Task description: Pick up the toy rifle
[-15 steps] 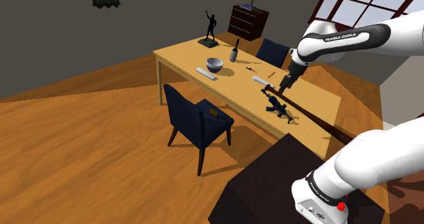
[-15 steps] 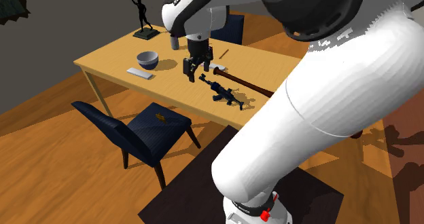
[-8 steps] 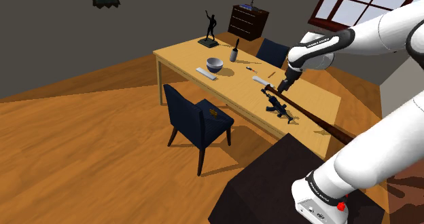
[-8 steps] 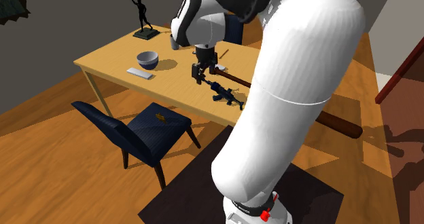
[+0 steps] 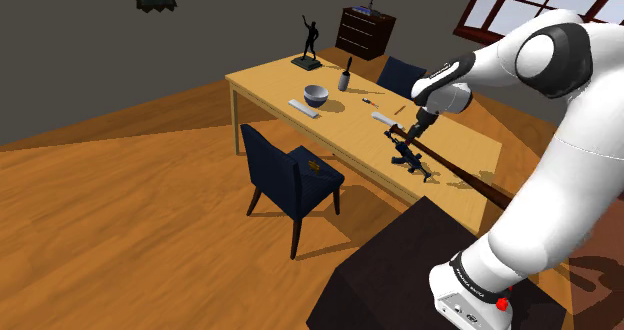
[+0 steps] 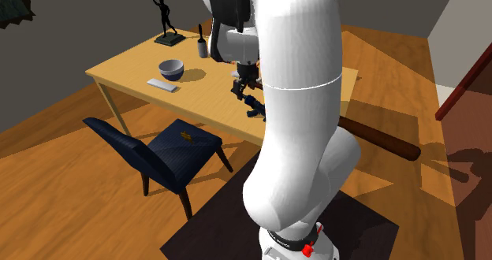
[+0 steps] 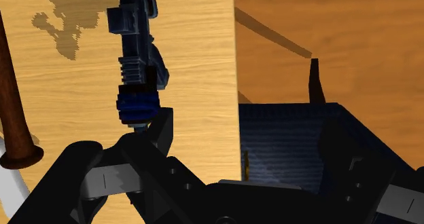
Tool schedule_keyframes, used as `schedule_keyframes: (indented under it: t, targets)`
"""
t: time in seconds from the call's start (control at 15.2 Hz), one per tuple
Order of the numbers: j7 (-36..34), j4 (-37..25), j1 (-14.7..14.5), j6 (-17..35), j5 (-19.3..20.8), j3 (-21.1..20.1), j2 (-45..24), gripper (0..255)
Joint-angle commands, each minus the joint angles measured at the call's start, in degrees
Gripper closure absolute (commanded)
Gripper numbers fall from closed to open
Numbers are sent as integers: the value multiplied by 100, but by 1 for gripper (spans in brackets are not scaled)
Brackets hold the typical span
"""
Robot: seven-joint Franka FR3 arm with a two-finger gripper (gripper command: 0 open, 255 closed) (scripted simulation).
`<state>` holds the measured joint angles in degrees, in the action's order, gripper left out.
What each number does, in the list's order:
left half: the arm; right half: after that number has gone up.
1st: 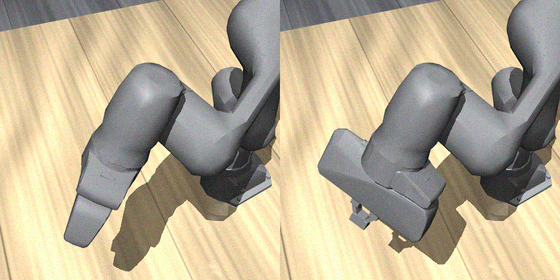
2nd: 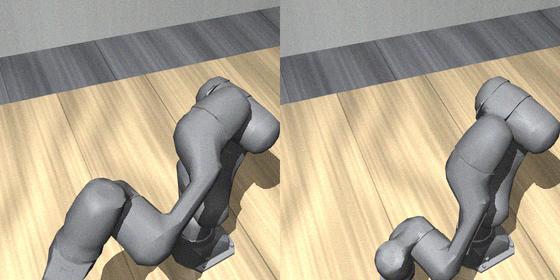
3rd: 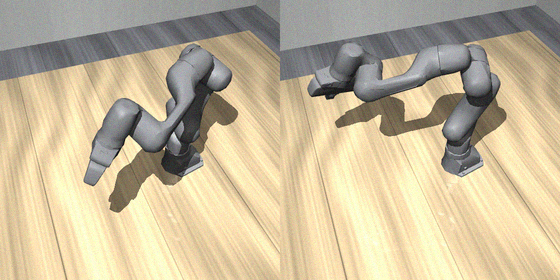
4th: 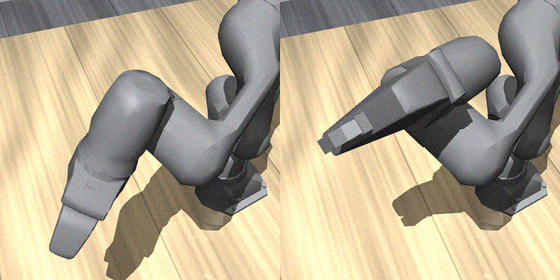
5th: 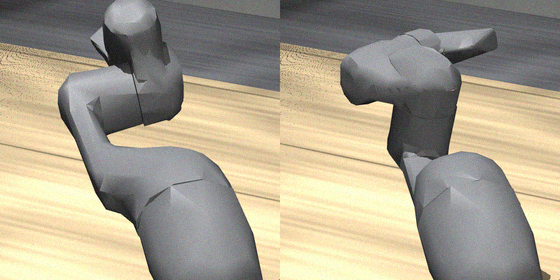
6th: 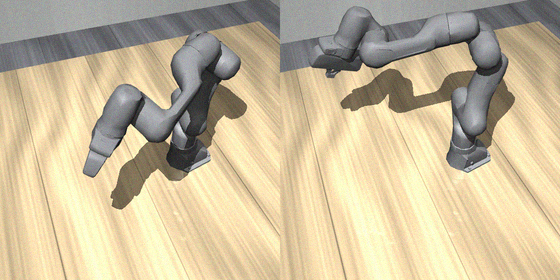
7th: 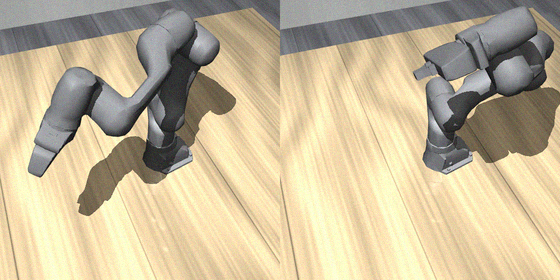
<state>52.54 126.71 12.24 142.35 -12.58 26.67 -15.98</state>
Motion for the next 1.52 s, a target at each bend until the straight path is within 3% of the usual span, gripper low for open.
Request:
schedule_keyframes:
  t: [0.0,0.59,1.25,1.32,1.45]
  targets:
    - [280,-329,192,91,-292,-111,-443,0]
    - [1077,-2235,1209,172,-1027,-647,-2374,0]
    - [1210,-2514,1404,482,-1213,-862,-2946,0]
    - [1208,-2518,1403,482,-1214,-863,-2951,255]
    - [1211,-2520,1406,483,-1215,-864,-2954,255]
